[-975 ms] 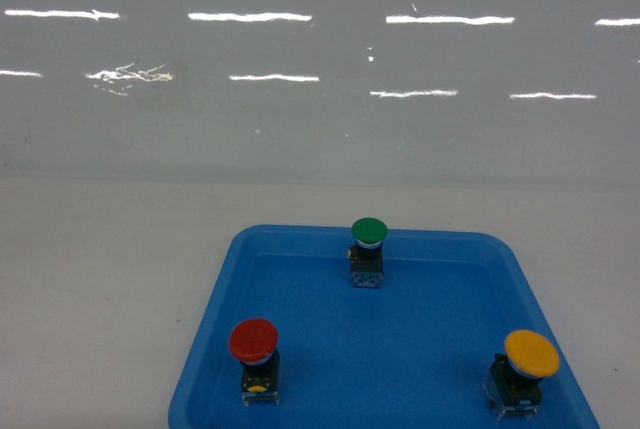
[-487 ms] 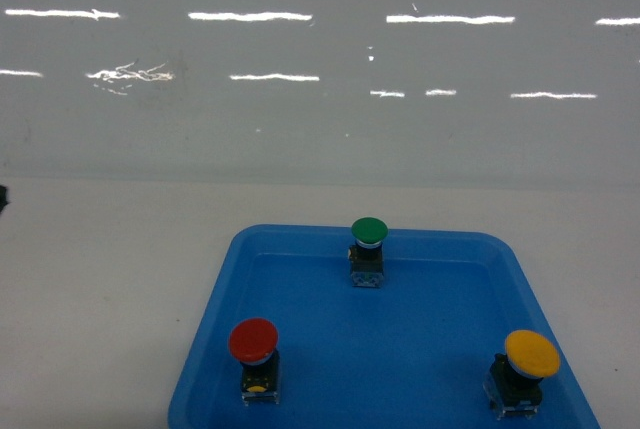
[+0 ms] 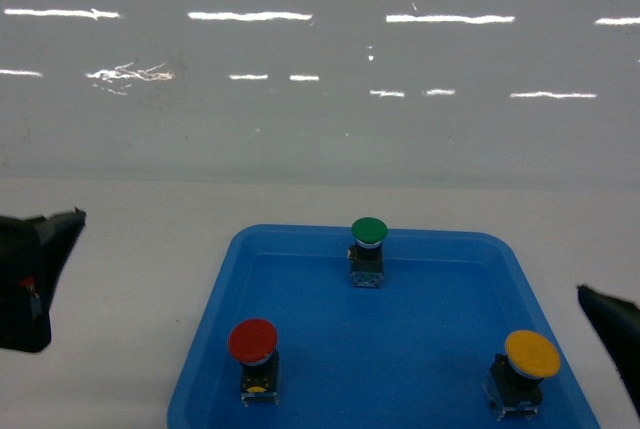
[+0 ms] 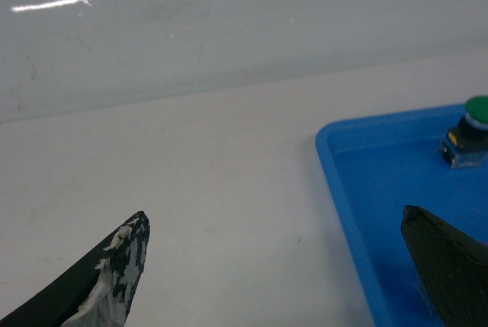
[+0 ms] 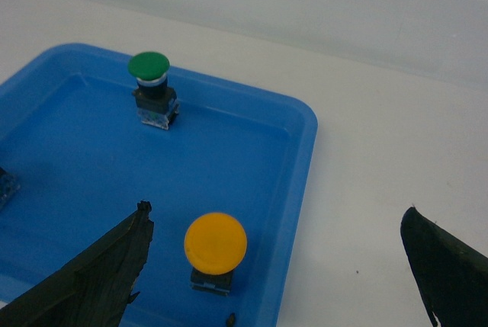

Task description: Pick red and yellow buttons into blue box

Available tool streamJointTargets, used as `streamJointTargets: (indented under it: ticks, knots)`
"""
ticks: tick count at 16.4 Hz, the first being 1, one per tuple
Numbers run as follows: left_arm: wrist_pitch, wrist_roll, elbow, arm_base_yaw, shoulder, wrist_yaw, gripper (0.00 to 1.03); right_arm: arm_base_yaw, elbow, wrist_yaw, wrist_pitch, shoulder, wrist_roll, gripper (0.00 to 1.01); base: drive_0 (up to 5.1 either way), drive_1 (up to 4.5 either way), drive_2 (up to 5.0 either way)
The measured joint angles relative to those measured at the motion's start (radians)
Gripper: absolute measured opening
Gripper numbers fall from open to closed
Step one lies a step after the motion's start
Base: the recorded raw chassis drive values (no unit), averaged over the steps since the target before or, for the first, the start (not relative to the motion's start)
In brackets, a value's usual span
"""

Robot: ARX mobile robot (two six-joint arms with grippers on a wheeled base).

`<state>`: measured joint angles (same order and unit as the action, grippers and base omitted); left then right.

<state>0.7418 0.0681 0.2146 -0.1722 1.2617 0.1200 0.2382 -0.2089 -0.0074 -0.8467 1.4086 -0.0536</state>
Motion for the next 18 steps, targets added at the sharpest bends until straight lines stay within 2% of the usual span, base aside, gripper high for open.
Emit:
streamJointTargets:
  ticks: [1, 7, 9, 13, 15, 18]
  knots:
    - [0.001, 0.000, 0.000, 0.000, 0.002, -0.002, 0.98, 0.020, 0.002, 0.038, -0.005, 0.000, -0.004, 0.98, 0.0, 0.00, 0.0]
    - [0.007, 0.000, 0.000, 0.000, -0.007, -0.005, 0.98, 0.024, 0.002, 0.046, -0.013, -0.018, -0.011, 0.98, 0.0, 0.00, 0.0]
    - [0.007, 0.000, 0.000, 0.004, -0.007, -0.005, 0.98, 0.023, -0.008, 0.048, -0.077, 0.034, -0.010, 0.98, 0.0, 0.00, 0.0]
    - [0.007, 0.000, 0.000, 0.004, -0.007, -0.005, 0.98, 0.038, -0.097, -0.011, -0.062, 0.157, -0.006, 0.98, 0.0, 0.00, 0.0]
    - [0.007, 0.000, 0.000, 0.004, -0.007, -0.005, 0.98, 0.050, -0.174, -0.064, -0.011, 0.243, -0.007, 0.98, 0.0, 0.00, 0.0]
    - [0.007, 0.000, 0.000, 0.004, -0.007, -0.005, 0.98, 0.050, -0.277, -0.098, 0.035, 0.392, -0.019, 0.98, 0.0, 0.00, 0.0]
